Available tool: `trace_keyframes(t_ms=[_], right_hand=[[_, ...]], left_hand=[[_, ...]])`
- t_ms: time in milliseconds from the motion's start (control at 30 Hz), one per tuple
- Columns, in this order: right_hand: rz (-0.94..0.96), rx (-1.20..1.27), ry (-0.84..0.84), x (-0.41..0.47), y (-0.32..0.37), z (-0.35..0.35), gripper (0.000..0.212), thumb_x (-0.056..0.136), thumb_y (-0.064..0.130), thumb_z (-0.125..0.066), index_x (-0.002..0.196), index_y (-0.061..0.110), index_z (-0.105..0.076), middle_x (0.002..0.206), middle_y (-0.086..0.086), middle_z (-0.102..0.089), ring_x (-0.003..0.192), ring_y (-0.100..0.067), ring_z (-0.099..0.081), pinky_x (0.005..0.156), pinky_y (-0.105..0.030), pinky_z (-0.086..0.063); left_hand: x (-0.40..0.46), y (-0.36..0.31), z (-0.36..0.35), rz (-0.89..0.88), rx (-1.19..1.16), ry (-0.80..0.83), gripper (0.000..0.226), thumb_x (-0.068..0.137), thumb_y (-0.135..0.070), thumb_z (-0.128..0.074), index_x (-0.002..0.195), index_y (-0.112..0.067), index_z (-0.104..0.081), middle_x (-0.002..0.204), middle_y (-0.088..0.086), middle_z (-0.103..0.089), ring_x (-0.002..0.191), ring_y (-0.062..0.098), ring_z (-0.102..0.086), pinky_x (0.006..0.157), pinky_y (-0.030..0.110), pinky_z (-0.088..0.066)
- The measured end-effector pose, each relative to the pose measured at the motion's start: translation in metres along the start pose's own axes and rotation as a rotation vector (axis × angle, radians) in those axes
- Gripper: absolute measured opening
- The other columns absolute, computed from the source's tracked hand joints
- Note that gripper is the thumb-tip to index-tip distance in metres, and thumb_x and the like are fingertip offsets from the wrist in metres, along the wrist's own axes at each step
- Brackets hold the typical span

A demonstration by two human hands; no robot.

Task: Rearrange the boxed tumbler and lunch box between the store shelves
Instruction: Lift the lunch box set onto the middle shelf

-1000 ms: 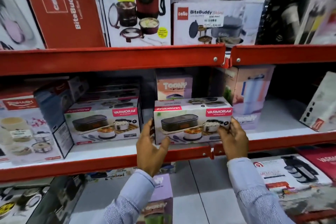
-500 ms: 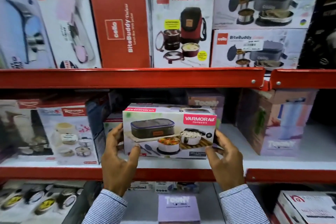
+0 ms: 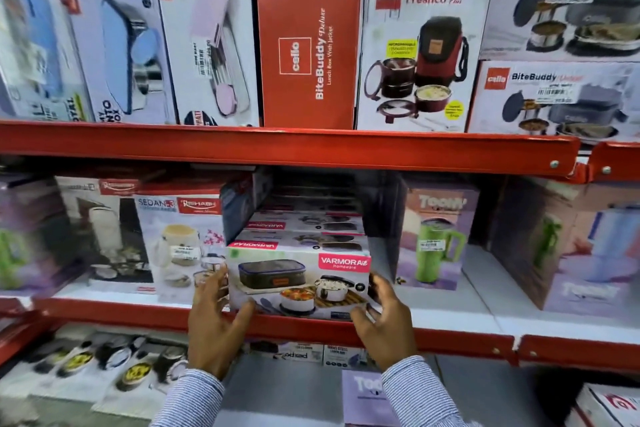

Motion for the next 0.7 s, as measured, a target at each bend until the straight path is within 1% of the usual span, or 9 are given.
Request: trace_keyframes(t_ms=[67,133,233,300,367,400,500,567,700], right_hand=[[-0.007,-0.012,0.005,-0.001,-0.004,-0.002,0.065,0.08,0.01,-0.069,0.141,0.018,-0.047,0.117,0.013,-0.061,0.107,-0.004,-0.061,0.091,-0.015,-0.048],[0.001,-0.012,-0.002,-0.001,-0.007,-0.002,0.064,0.079,0.01,-0.069,0.138,0.021,-0.048,0.113,0.019,-0.062,0.102,0.012,-0.06,0.082,0.0,-0.045],[0.004,0.005,-0.01,-0.001,-0.012,-0.002,0.063,0.078,0.009,-0.069,0.136,0.024,-0.049,0.108,0.036,-0.054,0.097,0.03,-0.052,0.076,0.004,-0.044],[0.013,0.024,-0.004,-0.002,-0.013,-0.001,0.063,0.078,0.009,-0.069,0.135,0.027,-0.049,0.111,0.036,-0.055,0.101,0.023,-0.056,0.085,-0.007,-0.051],[0.009,0.036,0.004,-0.001,-0.015,-0.001,0.064,0.077,0.009,-0.069,0.134,0.03,-0.049,0.115,0.028,-0.061,0.108,0.009,-0.06,0.094,-0.025,-0.056],[0.01,0.047,0.007,-0.001,-0.016,-0.001,0.064,0.077,0.009,-0.069,0.134,0.031,-0.049,0.116,0.025,-0.063,0.11,0.005,-0.061,0.096,-0.029,-0.056],[0.049,0.037,0.007,-0.002,-0.015,0.0,0.063,0.078,0.008,-0.07,0.132,0.033,-0.05,0.115,0.027,-0.062,0.113,0.003,-0.061,0.093,-0.023,-0.055],[0.033,0.066,0.021,0.006,-0.015,0.001,0.062,0.08,0.005,-0.069,0.133,0.031,-0.05,0.119,0.021,-0.063,0.118,-0.004,-0.06,0.093,-0.018,-0.054],[0.104,0.096,-0.022,-0.007,-0.007,0.026,0.064,0.082,-0.006,-0.062,0.138,0.022,-0.052,0.136,0.005,-0.06,0.124,-0.009,-0.057,0.106,-0.029,-0.048]], left_hand=[[0.0,0.002,-0.001,-0.004,0.03,0.015,0.074,0.083,-0.026,-0.077,0.148,-0.01,-0.045,0.145,0.016,-0.054,0.127,0.032,-0.056,0.107,0.056,-0.051],[0.001,0.0,0.0,-0.016,0.03,0.006,0.074,0.078,-0.036,-0.07,0.144,-0.011,-0.047,0.138,0.012,-0.057,0.123,0.034,-0.058,0.103,0.058,-0.053],[0.003,0.005,-0.004,-0.016,0.039,0.021,0.068,0.083,-0.026,-0.075,0.144,-0.011,-0.046,0.137,0.014,-0.057,0.121,0.035,-0.059,0.101,0.058,-0.055],[0.003,0.011,-0.006,0.005,0.037,0.031,0.067,0.083,-0.018,-0.077,0.142,-0.012,-0.046,0.135,0.015,-0.058,0.12,0.036,-0.06,0.1,0.059,-0.055],[0.003,0.015,-0.007,0.025,0.038,0.023,0.067,0.082,-0.017,-0.078,0.14,-0.013,-0.046,0.134,0.015,-0.058,0.12,0.036,-0.06,0.1,0.06,-0.055],[0.001,0.016,-0.007,0.021,0.041,0.018,0.067,0.081,-0.017,-0.078,0.14,-0.013,-0.046,0.135,0.015,-0.058,0.12,0.035,-0.059,0.101,0.06,-0.054],[-0.001,0.014,-0.005,-0.005,0.053,0.008,0.068,0.081,-0.018,-0.079,0.14,-0.013,-0.046,0.138,0.016,-0.057,0.123,0.035,-0.058,0.103,0.059,-0.053],[0.006,0.012,-0.004,0.001,0.052,-0.001,0.069,0.082,-0.02,-0.08,0.141,-0.013,-0.046,0.139,0.016,-0.057,0.124,0.035,-0.057,0.104,0.058,-0.053],[-0.008,0.0,0.014,-0.062,-0.051,-0.14,0.061,0.081,-0.016,-0.08,0.135,-0.01,-0.052,0.131,0.016,-0.058,0.114,0.028,-0.06,0.1,0.045,-0.054]])
Point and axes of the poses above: each hand's wrist, its own x-axis towards the middle knuckle, its own z-axis out of the back of the hand, y = z × x, the point moved 9 cm from there along x, towards the middle knuckle
